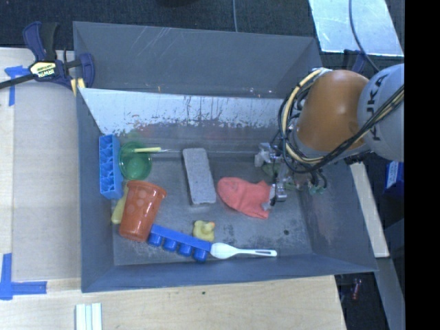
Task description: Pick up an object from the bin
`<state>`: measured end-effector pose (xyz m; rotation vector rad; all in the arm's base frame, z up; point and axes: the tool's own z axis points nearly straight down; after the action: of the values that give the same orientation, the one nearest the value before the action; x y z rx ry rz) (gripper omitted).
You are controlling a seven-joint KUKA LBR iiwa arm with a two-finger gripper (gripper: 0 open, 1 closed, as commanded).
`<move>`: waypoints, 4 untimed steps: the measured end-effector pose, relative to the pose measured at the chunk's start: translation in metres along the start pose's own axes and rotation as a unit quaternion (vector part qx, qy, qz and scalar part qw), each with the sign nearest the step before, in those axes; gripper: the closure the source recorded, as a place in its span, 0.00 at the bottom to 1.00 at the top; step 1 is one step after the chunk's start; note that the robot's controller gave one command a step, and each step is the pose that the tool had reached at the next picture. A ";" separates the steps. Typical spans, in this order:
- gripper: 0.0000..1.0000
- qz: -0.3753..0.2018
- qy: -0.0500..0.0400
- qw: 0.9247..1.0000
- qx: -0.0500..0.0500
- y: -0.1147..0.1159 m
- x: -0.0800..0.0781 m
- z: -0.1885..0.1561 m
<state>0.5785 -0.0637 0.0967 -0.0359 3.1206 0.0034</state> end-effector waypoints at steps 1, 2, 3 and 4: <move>0.00 -0.094 0.003 0.996 -0.001 -0.011 0.012 -0.047; 0.00 -0.120 -0.005 0.993 0.001 -0.007 0.003 -0.029; 0.00 -0.024 0.000 1.000 0.000 0.015 -0.019 -0.017; 0.00 -0.104 -0.005 0.995 0.001 0.017 -0.024 -0.005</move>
Offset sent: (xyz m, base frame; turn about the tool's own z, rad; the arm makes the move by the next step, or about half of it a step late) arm -0.0017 0.0017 -0.0267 -0.2185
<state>0.6018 -0.0458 0.1026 -0.3592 3.0907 -0.0022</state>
